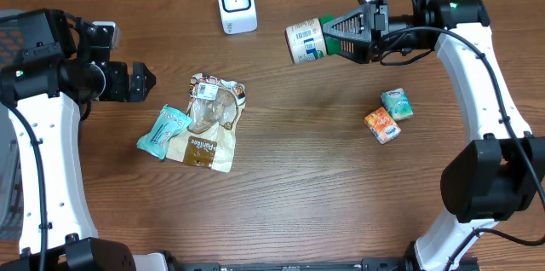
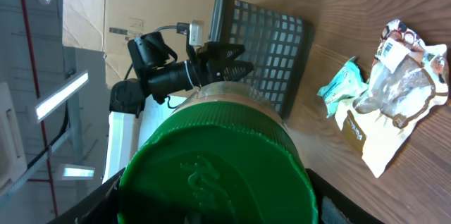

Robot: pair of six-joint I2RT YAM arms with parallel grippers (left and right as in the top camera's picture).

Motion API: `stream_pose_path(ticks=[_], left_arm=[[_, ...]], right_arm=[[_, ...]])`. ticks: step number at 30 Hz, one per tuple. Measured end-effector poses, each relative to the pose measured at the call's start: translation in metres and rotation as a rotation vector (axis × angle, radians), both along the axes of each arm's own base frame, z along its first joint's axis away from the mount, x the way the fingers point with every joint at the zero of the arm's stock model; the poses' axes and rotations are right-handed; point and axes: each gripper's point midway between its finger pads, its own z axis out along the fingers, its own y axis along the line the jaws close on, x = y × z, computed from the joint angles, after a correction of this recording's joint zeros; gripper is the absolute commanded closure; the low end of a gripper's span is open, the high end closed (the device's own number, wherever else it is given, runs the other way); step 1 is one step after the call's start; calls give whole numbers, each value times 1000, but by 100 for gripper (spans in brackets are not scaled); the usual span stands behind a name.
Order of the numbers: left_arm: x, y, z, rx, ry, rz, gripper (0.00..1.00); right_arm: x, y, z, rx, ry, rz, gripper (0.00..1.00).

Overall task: Scan the item barcode
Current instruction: 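Carry the jar up toward the white scanner with the right gripper, then hold the jar in front of the scanner with the right gripper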

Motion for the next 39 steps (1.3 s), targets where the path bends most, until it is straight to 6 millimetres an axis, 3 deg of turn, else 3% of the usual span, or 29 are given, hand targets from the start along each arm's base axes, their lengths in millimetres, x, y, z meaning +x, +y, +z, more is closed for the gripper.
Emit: stream_pose_path(ticks=[3,8,14,18,23,30,32,39], left_arm=[[0,0,0,0,0,0,0],[0,0,0,0,0,0,0],[0,0,0,0,0,0,0],[0,0,0,0,0,0,1],[0,0,0,0,0,0,0],[0,0,0,0,0,0,1],[0,0,0,0,0,0,0],[0,0,0,0,0,0,1]], right_arm=[[3,0,-8,-47,-12,-15,64],[11,8,-39,-242,-42,-49,66],[31,35,-84,-589,-229,-100,69],[47,50,-97,-775,-381,-155,69],[69,76,-89,-914,-677,-192,71],[110,111,-50,-984,-1155,-261,74],[126,116,-42,-1001,-1262,-306,65],[173,128,-49,-1070,-1541,-371,59]])
